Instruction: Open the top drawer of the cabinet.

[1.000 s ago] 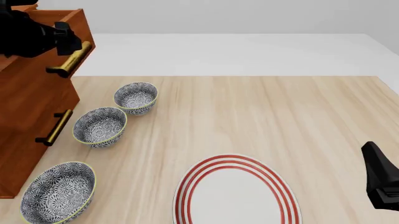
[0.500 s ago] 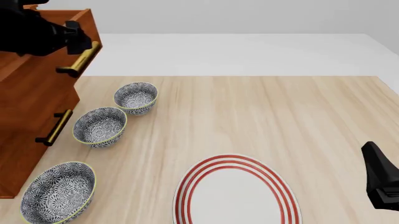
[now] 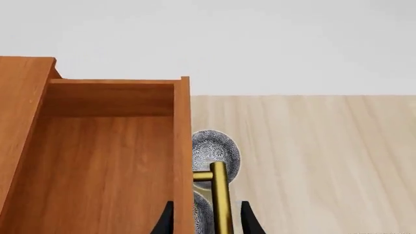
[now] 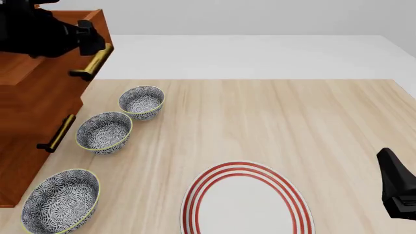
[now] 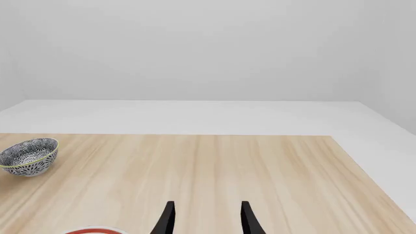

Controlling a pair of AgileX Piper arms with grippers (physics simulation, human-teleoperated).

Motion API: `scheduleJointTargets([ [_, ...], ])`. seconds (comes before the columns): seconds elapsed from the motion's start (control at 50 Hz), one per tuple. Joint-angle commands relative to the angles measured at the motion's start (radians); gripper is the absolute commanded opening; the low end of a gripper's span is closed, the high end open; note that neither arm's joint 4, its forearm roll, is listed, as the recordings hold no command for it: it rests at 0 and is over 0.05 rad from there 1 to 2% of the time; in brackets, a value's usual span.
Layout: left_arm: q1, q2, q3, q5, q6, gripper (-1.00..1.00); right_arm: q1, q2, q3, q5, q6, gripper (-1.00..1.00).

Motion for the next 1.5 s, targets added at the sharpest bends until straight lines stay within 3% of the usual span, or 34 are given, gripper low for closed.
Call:
scheduleJointTargets([
  [0.02, -0.033, 0.148, 0.062, -0.013, 0.068, 1.0, 0.0, 0.0, 0.0, 0.0, 0.0, 1.0],
  [0.56, -0.108, 0.202, 0.093, -0.078, 0.036, 1.0, 0.0, 0.0, 0.0, 0.0, 0.0, 1.0],
  [1.5, -0.2, 0.205, 0.102, -0.08, -0.002, 1.0, 0.0, -0.001, 0.0, 0.0, 0.0, 1.0],
])
